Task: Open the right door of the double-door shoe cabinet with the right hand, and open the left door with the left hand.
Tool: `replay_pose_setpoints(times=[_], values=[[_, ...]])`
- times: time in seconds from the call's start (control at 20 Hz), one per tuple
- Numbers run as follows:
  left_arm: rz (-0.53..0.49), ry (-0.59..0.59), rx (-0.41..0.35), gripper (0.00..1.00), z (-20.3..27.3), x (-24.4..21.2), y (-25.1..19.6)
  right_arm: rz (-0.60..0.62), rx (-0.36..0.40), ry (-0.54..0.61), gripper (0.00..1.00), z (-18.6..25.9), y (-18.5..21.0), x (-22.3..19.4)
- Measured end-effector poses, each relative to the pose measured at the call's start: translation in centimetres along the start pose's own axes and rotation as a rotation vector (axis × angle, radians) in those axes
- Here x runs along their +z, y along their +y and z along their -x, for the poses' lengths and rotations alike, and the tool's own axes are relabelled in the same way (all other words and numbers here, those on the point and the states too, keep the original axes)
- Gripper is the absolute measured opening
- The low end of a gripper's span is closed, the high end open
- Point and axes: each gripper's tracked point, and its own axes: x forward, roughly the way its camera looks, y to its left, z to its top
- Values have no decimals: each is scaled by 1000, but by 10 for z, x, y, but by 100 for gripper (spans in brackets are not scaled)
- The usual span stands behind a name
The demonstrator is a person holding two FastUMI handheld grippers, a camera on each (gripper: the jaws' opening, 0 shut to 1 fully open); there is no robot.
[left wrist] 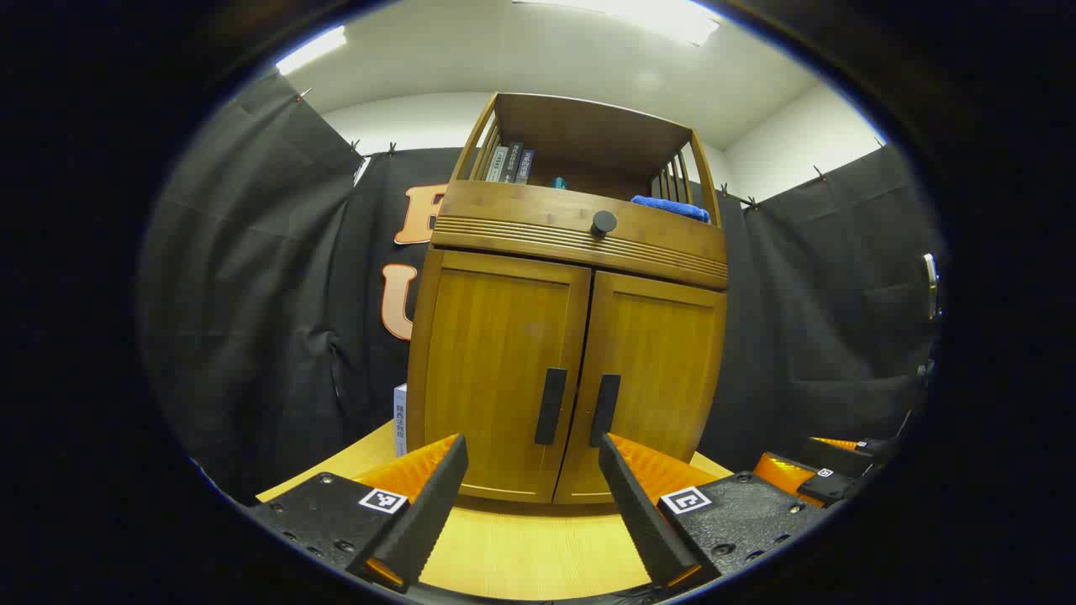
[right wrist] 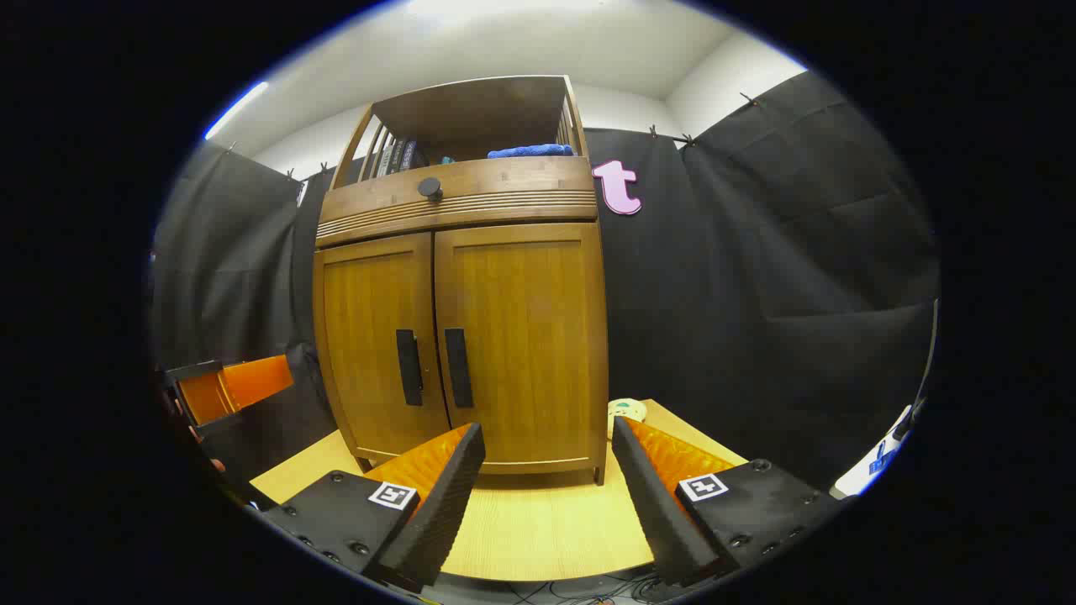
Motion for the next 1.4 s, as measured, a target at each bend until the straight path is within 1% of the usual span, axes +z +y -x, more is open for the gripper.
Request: replay_pose_setpoints(times=[0.3,0.35,0.6,0.95,1.0,1.05,1.4], values=[[-12,-4,-2,92,3,1,4,-13,-32,1,89,1,-2,-1],[-11,-6,0,92,6,3,8,-15,-35,-3,98,0,-2,-1],[-3,2,17,92,4,1,21,-10,-36,-4,98,-3,7,-1],[-5,20,9,92,2,-4,33,-3,-24,17,98,-17,24,-8],[-4,23,12,95,1,-5,36,-1,-20,21,94,-19,27,-10],[-3,27,18,92,1,-6,41,2,-18,24,98,-22,30,-11],[-11,32,56,92,-2,-5,69,15,5,45,98,-51,54,-16]])
